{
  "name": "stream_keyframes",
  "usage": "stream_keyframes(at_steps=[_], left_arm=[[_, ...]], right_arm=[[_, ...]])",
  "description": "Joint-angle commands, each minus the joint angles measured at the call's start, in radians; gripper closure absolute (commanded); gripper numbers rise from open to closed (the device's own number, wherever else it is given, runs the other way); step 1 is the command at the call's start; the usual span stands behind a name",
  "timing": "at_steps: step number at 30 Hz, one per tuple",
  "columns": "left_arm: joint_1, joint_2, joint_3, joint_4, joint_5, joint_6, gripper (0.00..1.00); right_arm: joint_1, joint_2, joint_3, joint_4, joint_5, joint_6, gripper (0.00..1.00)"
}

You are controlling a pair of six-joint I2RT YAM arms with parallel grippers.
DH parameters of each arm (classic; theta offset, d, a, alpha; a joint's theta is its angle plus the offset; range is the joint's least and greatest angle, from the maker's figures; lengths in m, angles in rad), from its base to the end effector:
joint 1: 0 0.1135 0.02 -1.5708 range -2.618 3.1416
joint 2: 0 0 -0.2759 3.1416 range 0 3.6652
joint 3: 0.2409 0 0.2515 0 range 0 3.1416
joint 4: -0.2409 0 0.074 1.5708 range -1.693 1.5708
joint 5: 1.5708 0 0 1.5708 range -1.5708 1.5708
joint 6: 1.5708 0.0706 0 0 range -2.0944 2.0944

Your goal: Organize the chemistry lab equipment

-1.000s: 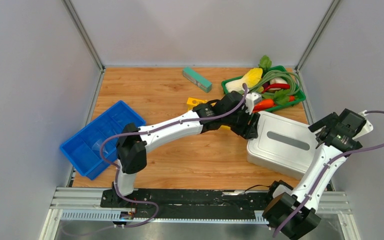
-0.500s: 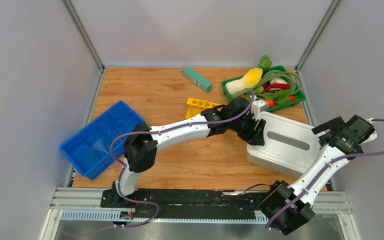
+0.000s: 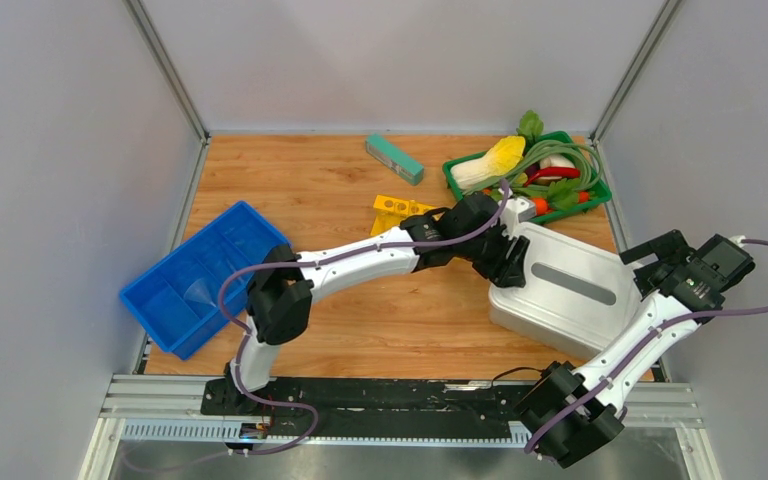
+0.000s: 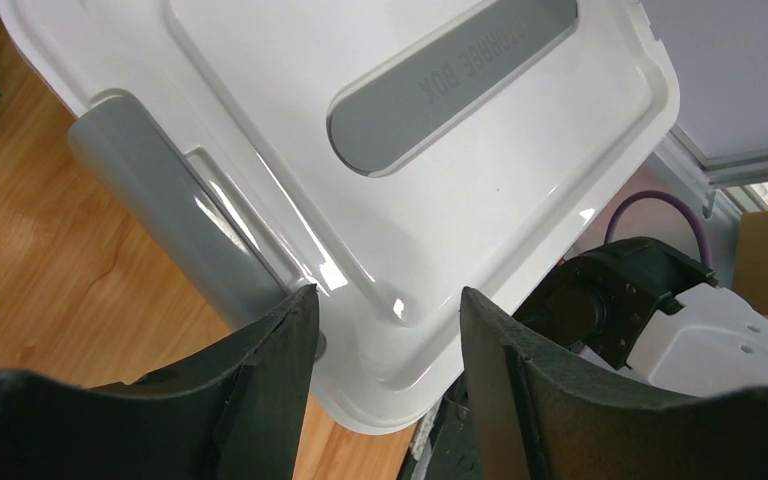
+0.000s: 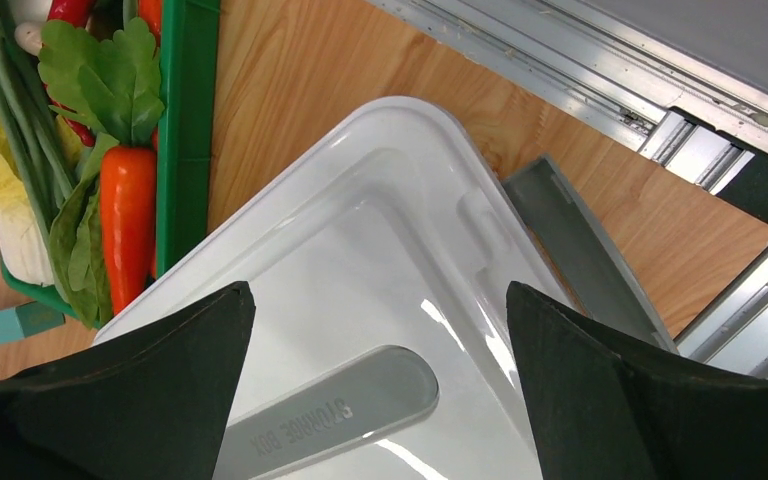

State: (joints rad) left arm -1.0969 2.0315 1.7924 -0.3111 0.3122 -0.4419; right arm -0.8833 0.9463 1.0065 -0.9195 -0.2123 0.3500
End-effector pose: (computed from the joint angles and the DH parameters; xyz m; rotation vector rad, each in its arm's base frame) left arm 0.2155 -0.4677 0.2873 0.9496 2.1532 -1.1779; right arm 0.1335 -0.1391 0.3036 1.3118 2.0151 0.0117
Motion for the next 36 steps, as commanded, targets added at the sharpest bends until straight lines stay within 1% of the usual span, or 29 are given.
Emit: stream_keyframes(at_steps=[1, 5, 11, 17, 23, 28, 30, 31, 34, 36], left_arm=[[0.023, -0.086, -0.016, -0.059, 0.02, 0.048, 0.37], [0.031, -0.165, -0.019, -0.039, 0.064, 0.037, 0.36], [0.054, -0.232, -0.05, -0.054, 0.024, 0.049, 0.36], [0.055, -0.238, -0.102, -0.02, 0.059, 0.017, 0.37], [0.054, -0.232, -0.131, 0.009, 0.073, 0.002, 0.37], [0.054, -0.223, -0.137, 0.021, 0.087, -0.009, 0.37], [0.054, -0.22, -0.146, 0.038, 0.099, -0.021, 0.37], [0.054, -0.22, -0.152, 0.047, 0.105, -0.026, 0.37], [0.052, -0.208, -0.171, 0.063, 0.108, -0.034, 0.38], [0.051, -0.195, -0.185, 0.069, 0.11, -0.034, 0.38]], right_arm=[[-0.005, -0.014, -0.008, 0.007, -0.029, -0.019, 0.0], [-0.003, 0.0, -0.051, 0.013, -0.045, -0.014, 0.0], [0.006, -0.024, -0.057, -0.012, -0.041, -0.028, 0.0], [0.012, -0.024, -0.101, 0.014, -0.134, 0.033, 0.0], [0.043, -0.049, -0.161, 0.045, -0.173, 0.093, 0.01], [0.07, -0.069, -0.158, 0.051, -0.183, 0.152, 0.01], [0.07, -0.081, -0.125, 0.036, -0.147, 0.147, 0.0], [0.07, -0.083, -0.094, 0.018, -0.115, 0.118, 0.0], [0.067, -0.075, -0.022, -0.022, 0.029, 0.054, 0.0], [0.058, -0.06, 0.004, -0.039, 0.086, 0.027, 0.0]])
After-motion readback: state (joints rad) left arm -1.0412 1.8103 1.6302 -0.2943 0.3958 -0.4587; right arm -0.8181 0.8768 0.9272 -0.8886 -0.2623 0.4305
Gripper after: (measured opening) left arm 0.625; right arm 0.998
